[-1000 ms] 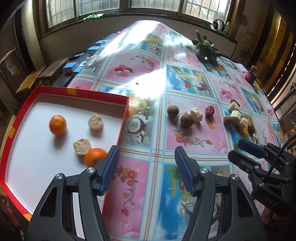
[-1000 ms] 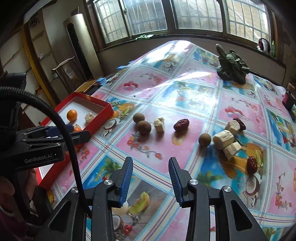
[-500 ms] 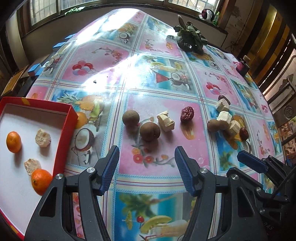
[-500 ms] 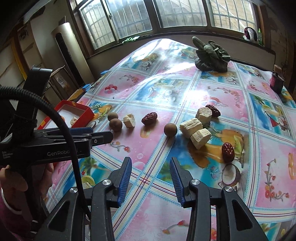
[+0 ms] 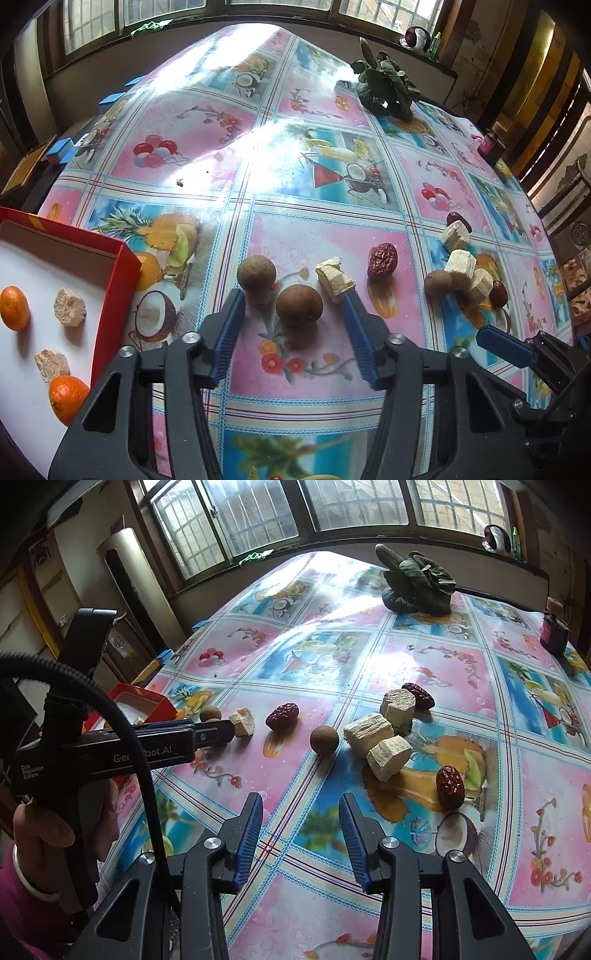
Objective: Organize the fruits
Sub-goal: 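Grasp a brown round fruit with the left tool, then hold the brown fruit in the left tool while the right grasps a white cube piece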
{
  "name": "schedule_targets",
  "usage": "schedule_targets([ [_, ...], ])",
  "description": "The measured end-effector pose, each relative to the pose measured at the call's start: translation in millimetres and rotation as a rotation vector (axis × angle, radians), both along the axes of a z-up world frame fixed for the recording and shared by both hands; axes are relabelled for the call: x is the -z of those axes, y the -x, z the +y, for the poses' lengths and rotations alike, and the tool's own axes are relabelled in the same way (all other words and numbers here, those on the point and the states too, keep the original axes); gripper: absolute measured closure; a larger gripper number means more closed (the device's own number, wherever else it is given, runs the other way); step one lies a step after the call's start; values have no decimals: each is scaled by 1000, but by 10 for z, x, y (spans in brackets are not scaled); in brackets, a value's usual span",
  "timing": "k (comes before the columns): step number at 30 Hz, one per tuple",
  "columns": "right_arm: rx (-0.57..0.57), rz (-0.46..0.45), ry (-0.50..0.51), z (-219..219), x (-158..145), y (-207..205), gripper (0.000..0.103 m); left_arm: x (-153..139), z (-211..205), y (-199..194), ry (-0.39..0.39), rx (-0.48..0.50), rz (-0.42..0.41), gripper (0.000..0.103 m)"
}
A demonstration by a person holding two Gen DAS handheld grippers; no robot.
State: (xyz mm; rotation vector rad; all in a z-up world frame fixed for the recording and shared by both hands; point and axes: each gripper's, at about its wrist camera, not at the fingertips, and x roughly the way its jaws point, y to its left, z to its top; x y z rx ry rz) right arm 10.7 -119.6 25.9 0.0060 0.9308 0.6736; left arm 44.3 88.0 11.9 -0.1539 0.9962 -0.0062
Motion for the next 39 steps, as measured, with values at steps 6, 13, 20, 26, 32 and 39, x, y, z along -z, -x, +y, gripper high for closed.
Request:
schedule_targets([
  [6, -28, -6, 13, 71, -12, 1, 62, 39, 1, 25, -12, 9, 2, 78],
  [13, -83, -24, 35, 293, -59, -29, 62, -129, 114, 226, -7, 2, -31, 78],
  [20, -174, -12, 52, 680, 29, -153, 62, -277, 291, 459, -15, -14, -56, 78],
  [26, -213, -36, 71, 931, 77, -329, 62, -335, 441, 587, -13, -33, -61, 78],
  [32, -234, -77, 104, 1091, 110, -496, 62, -343, 539, 648, -7, -47, -57, 78],
  [39, -238, -75, 122, 1092, 98, -446, 79, -361, 579, 686, -1, -59, -59, 78],
])
